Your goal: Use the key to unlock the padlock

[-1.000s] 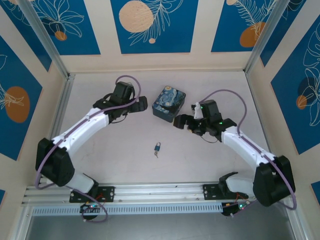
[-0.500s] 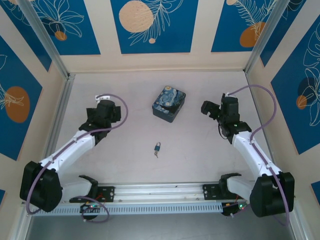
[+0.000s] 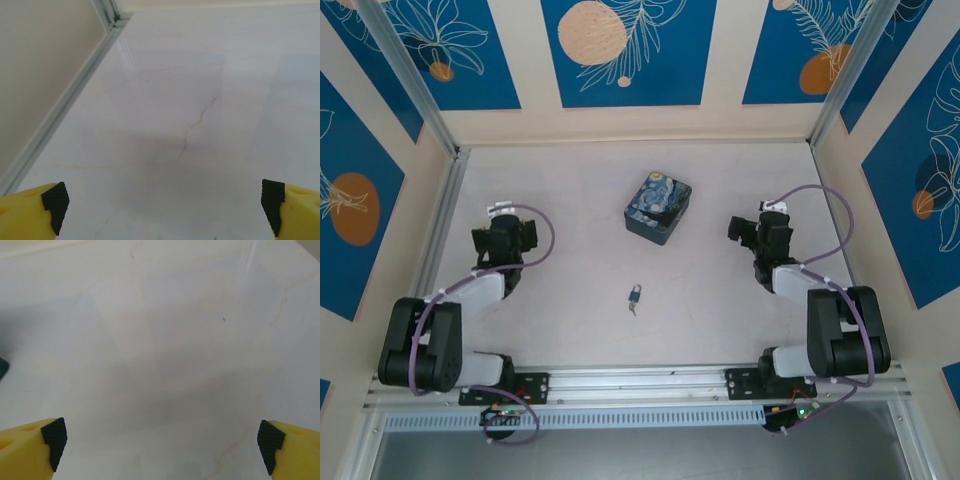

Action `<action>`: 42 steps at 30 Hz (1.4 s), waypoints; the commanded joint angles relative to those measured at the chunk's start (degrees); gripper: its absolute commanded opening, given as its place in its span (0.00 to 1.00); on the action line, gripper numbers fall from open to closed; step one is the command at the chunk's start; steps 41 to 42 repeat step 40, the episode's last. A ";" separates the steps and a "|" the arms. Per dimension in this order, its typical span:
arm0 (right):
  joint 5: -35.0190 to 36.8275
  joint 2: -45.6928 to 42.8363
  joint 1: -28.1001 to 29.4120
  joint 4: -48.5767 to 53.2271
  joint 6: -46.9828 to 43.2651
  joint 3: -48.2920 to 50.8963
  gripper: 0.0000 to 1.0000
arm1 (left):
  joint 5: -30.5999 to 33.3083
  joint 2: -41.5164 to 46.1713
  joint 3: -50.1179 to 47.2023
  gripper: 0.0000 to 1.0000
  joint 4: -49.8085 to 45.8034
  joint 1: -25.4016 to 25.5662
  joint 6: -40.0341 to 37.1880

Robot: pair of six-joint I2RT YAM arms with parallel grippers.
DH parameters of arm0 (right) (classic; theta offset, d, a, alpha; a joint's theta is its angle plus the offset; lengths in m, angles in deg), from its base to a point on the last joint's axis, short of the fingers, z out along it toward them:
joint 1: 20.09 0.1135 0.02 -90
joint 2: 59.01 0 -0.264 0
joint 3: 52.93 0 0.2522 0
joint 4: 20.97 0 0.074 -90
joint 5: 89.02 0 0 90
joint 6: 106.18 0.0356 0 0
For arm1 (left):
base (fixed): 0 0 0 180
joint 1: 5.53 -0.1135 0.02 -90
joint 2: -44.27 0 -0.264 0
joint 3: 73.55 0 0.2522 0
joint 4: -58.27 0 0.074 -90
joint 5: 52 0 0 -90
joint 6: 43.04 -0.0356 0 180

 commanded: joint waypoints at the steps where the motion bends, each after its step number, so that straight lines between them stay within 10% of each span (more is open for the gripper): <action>1: -4.45 3.07 -0.19 -16.93 -4.18 4.45 0.99 | -5.28 -1.90 -4.43 1.00 13.92 -0.81 -2.31; 6: -10.14 9.52 -0.10 -32.02 -6.65 8.85 0.99 | -9.57 -6.29 -6.80 1.00 22.03 -1.02 -3.59; 14: -15.76 8.46 -2.92 -22.46 -5.21 4.91 0.99 | -20.74 -10.88 -5.76 1.00 23.82 -2.27 -6.35; 42: -14.48 8.24 -1.88 -22.26 -6.30 5.01 0.99 | -20.79 -10.71 -6.34 1.00 24.89 -2.29 -6.47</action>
